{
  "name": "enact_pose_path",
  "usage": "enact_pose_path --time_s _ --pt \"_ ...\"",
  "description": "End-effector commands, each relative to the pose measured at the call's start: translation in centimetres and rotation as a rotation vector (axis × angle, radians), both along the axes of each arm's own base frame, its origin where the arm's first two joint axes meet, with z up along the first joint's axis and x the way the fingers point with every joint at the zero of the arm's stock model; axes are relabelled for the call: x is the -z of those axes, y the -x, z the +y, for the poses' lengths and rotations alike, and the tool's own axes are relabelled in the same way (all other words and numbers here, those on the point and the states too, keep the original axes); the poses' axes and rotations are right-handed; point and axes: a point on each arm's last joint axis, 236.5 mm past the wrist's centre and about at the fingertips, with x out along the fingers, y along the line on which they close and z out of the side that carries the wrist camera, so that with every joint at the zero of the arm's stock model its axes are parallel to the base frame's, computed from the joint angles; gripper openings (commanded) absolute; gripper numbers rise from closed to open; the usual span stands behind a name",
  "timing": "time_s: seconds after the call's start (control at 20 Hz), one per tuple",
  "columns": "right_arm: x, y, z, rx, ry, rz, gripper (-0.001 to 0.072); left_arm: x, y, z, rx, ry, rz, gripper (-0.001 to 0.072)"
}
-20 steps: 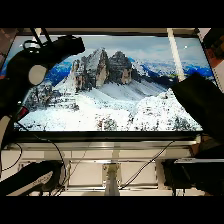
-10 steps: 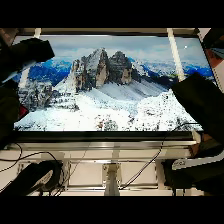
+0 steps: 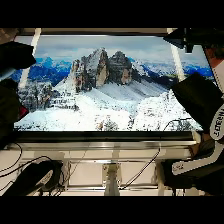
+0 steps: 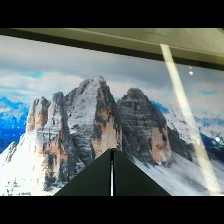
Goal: Fold the clothes and pants, and hang the long-sleeved shirts on hangers.
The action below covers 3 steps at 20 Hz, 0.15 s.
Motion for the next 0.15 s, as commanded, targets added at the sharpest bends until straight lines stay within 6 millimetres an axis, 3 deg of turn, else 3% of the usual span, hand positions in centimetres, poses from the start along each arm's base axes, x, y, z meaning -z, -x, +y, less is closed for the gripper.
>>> enact_pose_path --time_s 0.0,0.1 --pt "-0.28 0.10 2.10 -0.027 -0.005 -0.014 0.0035 -0.08 0.18 0.10 -0.001 0.001 -0.001 0.0013" --pt "-0.26 0.09 2.13 -0.027 -0.005 -0.014 0.0035 -0.09 0.19 0.10 -0.001 0.001 -0.001 0.0013"
